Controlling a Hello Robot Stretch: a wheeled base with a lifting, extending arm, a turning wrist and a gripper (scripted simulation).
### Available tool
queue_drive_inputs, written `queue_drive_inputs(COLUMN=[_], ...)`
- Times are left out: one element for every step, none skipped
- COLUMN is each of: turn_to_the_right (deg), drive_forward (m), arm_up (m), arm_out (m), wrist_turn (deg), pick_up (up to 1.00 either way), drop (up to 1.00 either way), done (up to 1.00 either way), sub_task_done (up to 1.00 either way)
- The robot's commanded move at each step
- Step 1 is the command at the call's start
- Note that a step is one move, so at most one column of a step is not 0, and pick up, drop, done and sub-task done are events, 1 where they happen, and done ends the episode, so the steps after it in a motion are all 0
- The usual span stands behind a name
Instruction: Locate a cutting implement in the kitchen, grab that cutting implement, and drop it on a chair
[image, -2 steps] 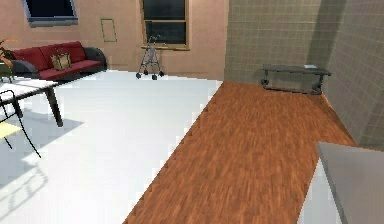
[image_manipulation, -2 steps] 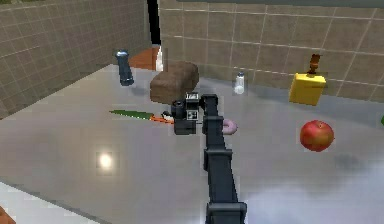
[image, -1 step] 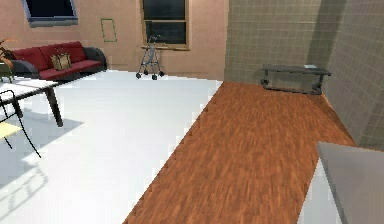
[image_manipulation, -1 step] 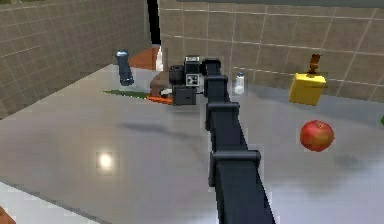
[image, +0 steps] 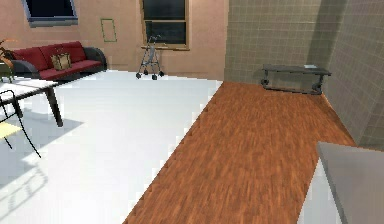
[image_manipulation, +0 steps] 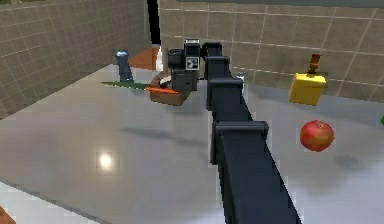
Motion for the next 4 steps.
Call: queue_drive_inputs(turn_to_the_right=[0.0, 0.0, 0.0, 0.0], drive_forward=[0.0, 0.0, 0.0, 0.0], arm_up=[0.0, 0.0, 0.0, 0.0], arm_out=[0.0, 0.0, 0.0, -0.36], wrist_turn=[-45.0, -45.0, -33.0, 0.0], pick_up=[0.0, 0.0, 0.0, 0.0], drop=[0.0, 0.0, 0.0, 0.0], done=[0.0, 0.0, 0.0, 0.0], sub_task_done=[0.0, 0.0, 0.0, 0.0])
